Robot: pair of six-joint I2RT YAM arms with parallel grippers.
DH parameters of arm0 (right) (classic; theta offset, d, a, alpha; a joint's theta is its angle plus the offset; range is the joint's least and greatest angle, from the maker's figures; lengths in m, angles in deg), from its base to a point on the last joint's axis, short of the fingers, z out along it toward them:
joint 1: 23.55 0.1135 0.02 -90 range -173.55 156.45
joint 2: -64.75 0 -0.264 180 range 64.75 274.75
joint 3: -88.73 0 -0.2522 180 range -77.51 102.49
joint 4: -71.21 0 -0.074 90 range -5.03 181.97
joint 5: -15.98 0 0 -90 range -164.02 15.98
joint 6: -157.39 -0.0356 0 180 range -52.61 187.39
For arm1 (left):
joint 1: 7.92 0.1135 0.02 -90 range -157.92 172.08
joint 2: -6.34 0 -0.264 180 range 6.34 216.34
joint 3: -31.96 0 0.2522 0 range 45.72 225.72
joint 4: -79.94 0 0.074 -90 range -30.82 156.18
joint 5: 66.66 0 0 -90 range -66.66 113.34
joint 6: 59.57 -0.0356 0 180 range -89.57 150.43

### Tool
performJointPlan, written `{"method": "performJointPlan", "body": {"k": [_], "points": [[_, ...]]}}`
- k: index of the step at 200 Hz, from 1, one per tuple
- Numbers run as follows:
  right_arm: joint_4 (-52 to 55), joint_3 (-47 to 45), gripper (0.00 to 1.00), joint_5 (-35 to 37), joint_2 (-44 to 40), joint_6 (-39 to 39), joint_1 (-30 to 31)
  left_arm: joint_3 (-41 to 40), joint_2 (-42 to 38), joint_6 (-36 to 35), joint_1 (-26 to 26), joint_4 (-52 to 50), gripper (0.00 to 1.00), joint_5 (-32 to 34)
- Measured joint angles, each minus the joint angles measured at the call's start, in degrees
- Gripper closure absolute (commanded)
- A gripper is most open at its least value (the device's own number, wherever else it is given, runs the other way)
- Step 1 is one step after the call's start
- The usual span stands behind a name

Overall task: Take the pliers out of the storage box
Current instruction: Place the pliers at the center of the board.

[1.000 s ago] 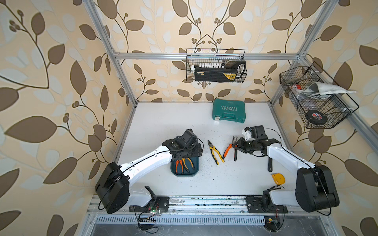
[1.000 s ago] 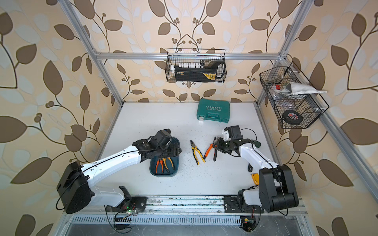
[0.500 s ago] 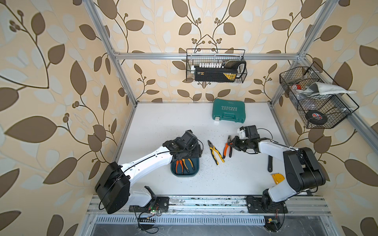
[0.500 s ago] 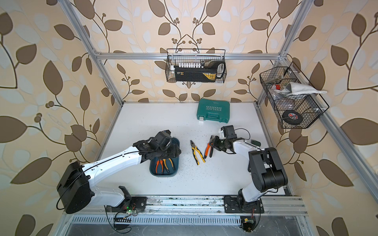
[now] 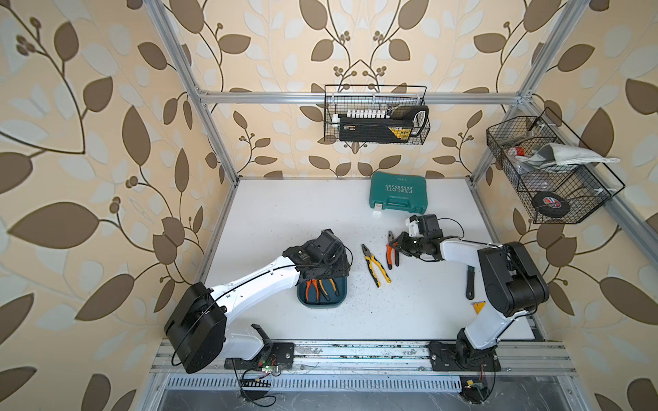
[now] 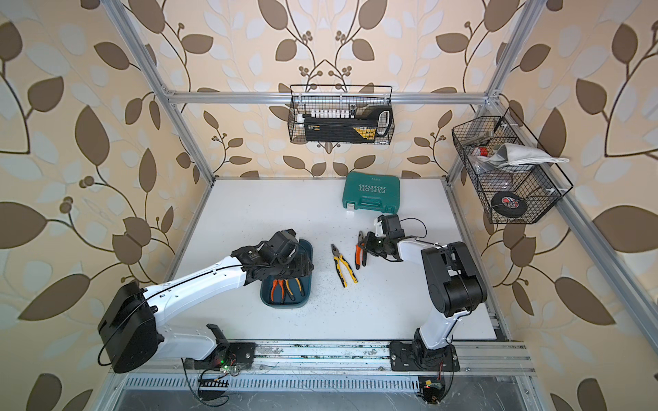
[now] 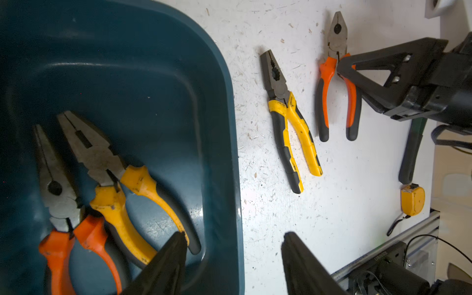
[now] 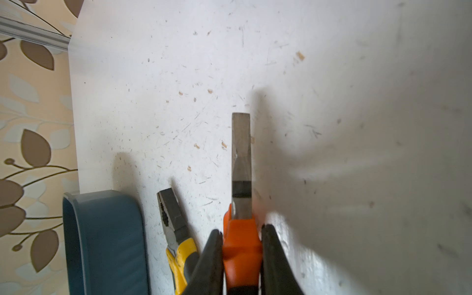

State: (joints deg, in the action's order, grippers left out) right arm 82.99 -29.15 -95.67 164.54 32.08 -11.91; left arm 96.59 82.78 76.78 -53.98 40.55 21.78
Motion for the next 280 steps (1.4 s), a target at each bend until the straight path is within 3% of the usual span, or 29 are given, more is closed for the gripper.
{"method": "performJointPlan", "body": {"k": [69, 119, 146, 235, 280], "points": [[1.86, 2.32, 0.68, 0.96, 1.86, 1.22, 0.44, 0.0, -0.11, 0.0, 0.0, -0.74, 0.37, 0.07], [2.45, 2.91, 0.67, 1.79, 2.27, 1.29, 1.01, -0.68, -2.12, 0.02, 0.0, -1.22, 0.37, 0.46], [3.85, 3.58, 0.47, 3.39, 2.32, 1.57, 1.55, -1.18, -3.08, 0.02, 0.0, -1.51, 0.37, 1.25], [6.95, 5.38, 0.46, 8.55, 2.19, 1.77, 3.04, -1.9, -4.46, 0.04, 0.0, -2.38, 0.37, 1.66], [14.4, 5.66, 0.45, 15.26, -1.07, 1.99, 5.03, -1.97, -6.99, 0.02, 0.37, -5.18, 0.36, 4.35]]}}
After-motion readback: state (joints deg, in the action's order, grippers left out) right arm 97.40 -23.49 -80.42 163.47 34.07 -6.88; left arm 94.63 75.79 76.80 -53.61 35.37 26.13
